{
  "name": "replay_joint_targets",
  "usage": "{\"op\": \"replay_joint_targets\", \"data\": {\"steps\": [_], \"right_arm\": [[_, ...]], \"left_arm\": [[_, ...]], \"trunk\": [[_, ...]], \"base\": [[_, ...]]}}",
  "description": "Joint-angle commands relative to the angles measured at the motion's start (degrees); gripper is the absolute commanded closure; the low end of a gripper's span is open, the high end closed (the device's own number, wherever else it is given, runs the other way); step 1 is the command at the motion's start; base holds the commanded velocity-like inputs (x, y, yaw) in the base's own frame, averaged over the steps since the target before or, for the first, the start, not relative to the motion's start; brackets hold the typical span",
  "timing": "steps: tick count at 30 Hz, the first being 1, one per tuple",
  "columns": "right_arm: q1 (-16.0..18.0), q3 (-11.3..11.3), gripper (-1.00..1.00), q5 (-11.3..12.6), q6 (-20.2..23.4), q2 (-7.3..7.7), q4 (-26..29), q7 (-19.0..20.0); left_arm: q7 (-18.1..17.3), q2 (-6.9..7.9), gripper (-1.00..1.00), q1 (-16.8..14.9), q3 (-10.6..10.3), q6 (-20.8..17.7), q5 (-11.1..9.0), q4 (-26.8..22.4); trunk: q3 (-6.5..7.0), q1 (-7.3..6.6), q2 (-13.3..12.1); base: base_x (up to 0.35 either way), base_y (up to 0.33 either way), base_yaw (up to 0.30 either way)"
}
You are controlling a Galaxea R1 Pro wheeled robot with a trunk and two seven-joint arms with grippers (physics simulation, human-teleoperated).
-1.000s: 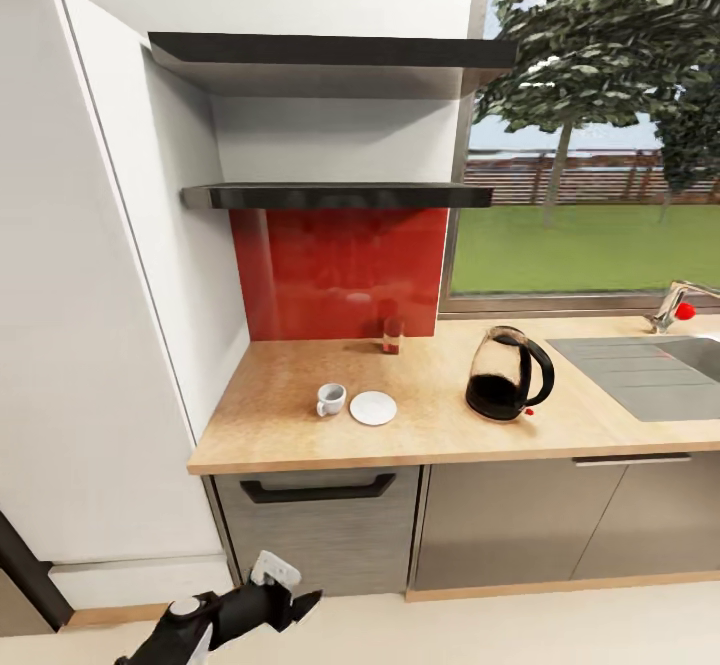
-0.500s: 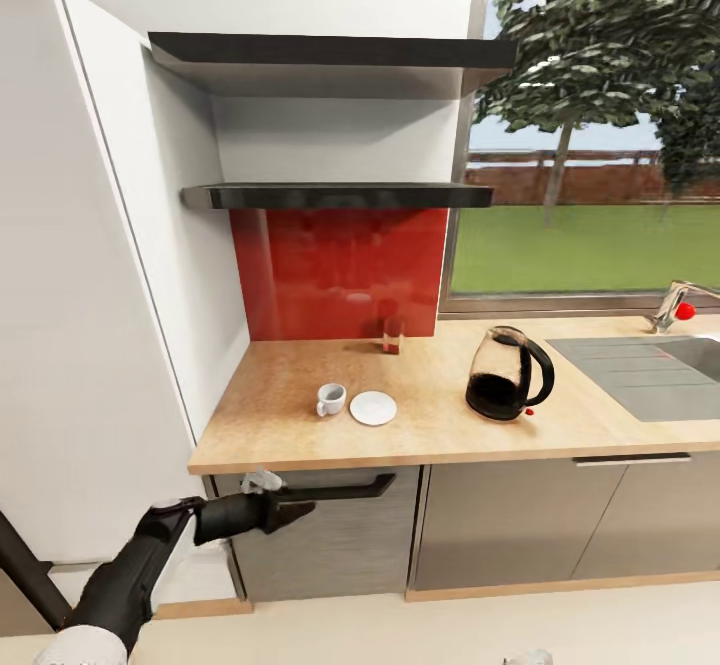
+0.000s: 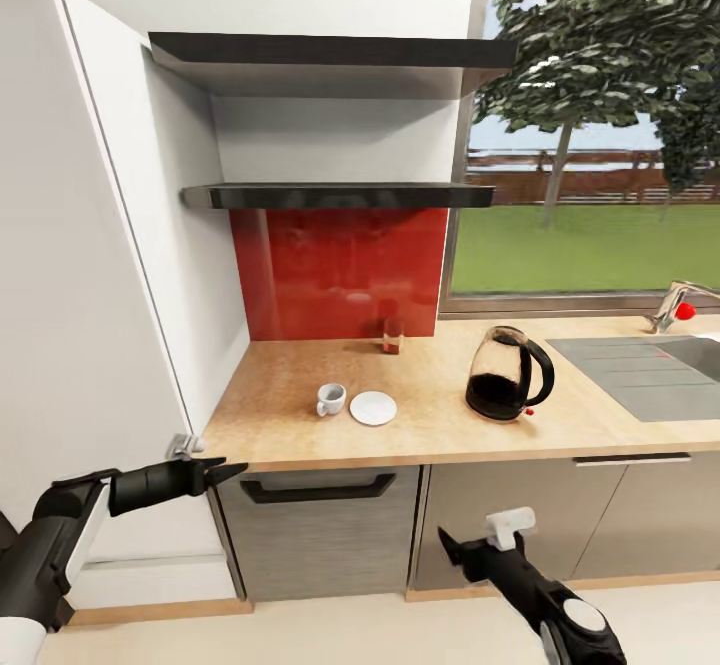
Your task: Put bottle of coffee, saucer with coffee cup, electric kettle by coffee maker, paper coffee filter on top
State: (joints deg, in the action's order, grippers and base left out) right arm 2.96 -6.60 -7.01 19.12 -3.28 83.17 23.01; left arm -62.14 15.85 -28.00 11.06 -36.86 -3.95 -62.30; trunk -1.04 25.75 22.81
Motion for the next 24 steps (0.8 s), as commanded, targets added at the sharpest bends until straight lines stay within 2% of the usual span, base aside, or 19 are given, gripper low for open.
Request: {"op": "replay_joint_targets", "data": {"steps": [1,2,4,6,7,10,12,19,20,21,22,24], "right_arm": [[0.7,-0.2,-1.00,-0.6,1.1,-0.24,0.6,0.6],[4.2,-0.2,-1.00,-0.6,4.2,-0.86,1.5,0.5],[8.8,-0.2,-1.00,-0.5,8.8,-1.43,1.8,0.5],[14.6,-0.1,-1.00,-0.3,15.5,-2.41,1.5,0.5],[18.1,0.6,-1.00,-0.3,18.9,-3.60,0.8,0.5],[24.5,3.6,-1.00,-0.3,22.2,-5.38,-2.0,0.3],[27.5,5.5,-1.00,-0.4,22.8,-5.76,-3.7,0.2],[31.6,6.7,-1.00,-0.4,23.8,-6.00,-4.7,0.1],[32.4,6.8,-1.00,-0.3,25.1,-6.09,-4.9,0.1],[33.8,6.8,-1.00,-0.1,28.6,-6.51,-5.6,0.2],[38.0,6.7,-1.00,2.6,36.1,-6.71,-10.6,0.2],[40.4,6.7,-1.00,4.3,37.6,-6.71,-13.8,0.2]], "left_arm": [[-0.1,0.01,-1.00,0.0,0.0,-0.6,-0.3,0.0],[-0.1,0.03,-1.00,0.0,0.0,-0.7,-0.2,0.0],[-0.1,0.03,-1.00,0.1,0.1,-0.8,-0.2,0.0],[-0.1,-0.07,-1.00,0.3,0.1,-0.8,-0.2,0.0],[-0.1,-0.16,-1.00,0.4,0.1,-0.8,-0.2,0.0],[-0.1,-0.35,-1.00,0.6,0.3,-0.8,-0.2,0.0],[-0.1,-0.42,-1.00,0.8,0.3,-0.8,-0.2,0.0],[0.0,-0.77,-1.00,0.8,0.0,-0.7,-0.2,0.5],[0.0,-0.82,-1.00,0.7,0.1,-0.8,-0.1,0.5],[0.1,-0.86,-1.00,0.4,0.2,-1.3,0.0,0.5],[0.5,-1.11,-1.00,-0.2,0.3,-4.0,0.1,0.6],[1.1,-1.62,-1.00,-0.3,0.3,-4.7,0.1,0.7]], "trunk": [[-0.12,0.03,0.1],[-0.12,0.03,0.1],[-0.12,0.03,0.1],[-0.12,0.03,0.1],[-0.12,0.03,0.1],[-0.12,0.03,0.1],[-0.12,0.03,0.1],[-0.12,0.03,0.1],[-0.12,0.03,0.1],[-0.12,0.03,0.1],[-0.12,0.03,0.1],[-0.12,0.03,0.1]], "base": [[0.000,0.000,0.000],[0.000,0.000,0.000],[0.000,0.000,0.000],[0.000,0.000,0.000],[0.000,0.000,0.000],[0.000,0.000,0.000],[0.000,0.000,0.000],[0.000,0.000,0.000],[0.000,0.000,0.000],[0.000,0.000,0.000],[0.000,0.000,0.000],[0.000,0.000,0.000]]}}
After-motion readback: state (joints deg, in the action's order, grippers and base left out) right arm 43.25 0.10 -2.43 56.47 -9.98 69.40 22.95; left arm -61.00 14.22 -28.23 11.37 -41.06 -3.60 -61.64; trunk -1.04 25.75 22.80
